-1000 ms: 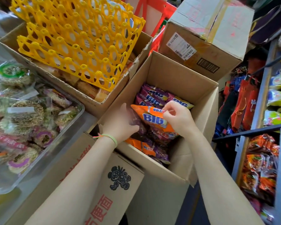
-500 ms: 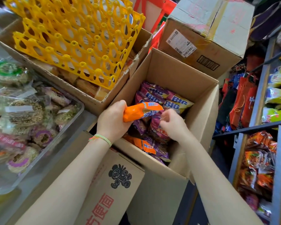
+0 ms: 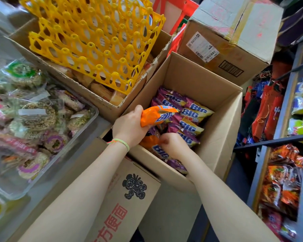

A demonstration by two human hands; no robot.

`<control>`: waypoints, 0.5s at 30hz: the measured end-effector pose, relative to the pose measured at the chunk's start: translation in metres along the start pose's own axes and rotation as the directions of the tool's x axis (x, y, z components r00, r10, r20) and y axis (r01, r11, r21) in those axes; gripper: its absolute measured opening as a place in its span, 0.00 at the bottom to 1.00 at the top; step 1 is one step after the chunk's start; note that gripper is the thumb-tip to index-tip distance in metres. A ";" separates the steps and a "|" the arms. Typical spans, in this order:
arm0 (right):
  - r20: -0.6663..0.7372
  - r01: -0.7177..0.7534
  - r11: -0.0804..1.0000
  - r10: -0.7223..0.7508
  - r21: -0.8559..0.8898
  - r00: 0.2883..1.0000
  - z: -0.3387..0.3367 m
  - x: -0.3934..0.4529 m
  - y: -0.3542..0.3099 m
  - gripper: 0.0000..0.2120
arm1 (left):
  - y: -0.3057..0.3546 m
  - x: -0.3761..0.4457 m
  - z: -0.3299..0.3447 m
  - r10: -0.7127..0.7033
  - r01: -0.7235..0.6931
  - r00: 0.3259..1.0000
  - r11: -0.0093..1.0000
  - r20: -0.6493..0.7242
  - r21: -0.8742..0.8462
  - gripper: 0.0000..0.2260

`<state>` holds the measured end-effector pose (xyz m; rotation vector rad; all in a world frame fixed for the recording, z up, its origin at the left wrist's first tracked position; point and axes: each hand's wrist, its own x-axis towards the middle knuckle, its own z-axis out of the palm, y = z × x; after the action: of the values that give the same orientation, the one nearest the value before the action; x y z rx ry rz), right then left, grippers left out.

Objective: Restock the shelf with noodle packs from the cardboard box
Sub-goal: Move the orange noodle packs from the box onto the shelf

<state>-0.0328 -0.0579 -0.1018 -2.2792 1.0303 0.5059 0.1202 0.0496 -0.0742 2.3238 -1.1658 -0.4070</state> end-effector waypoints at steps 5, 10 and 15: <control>-0.243 0.192 0.957 -0.138 0.216 0.960 -0.039 -0.044 0.016 0.04 | 0.009 0.001 -0.004 0.007 -0.010 1.000 0.994 -0.030 -0.109 0.17; -0.500 0.397 0.845 -0.185 0.359 0.846 -0.104 -0.112 0.006 0.04 | 0.062 0.004 -0.027 0.032 -0.038 0.999 0.810 -0.020 -0.585 0.19; -0.748 0.311 0.940 -0.107 0.138 0.655 -0.170 -0.199 0.012 0.10 | 0.167 -0.001 -0.059 0.322 0.060 0.899 0.581 0.297 -0.812 0.23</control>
<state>-0.1503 -0.0643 0.1319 -2.3356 1.0651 -0.6938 0.0373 -0.0161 0.0683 1.3395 -1.0067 -1.1596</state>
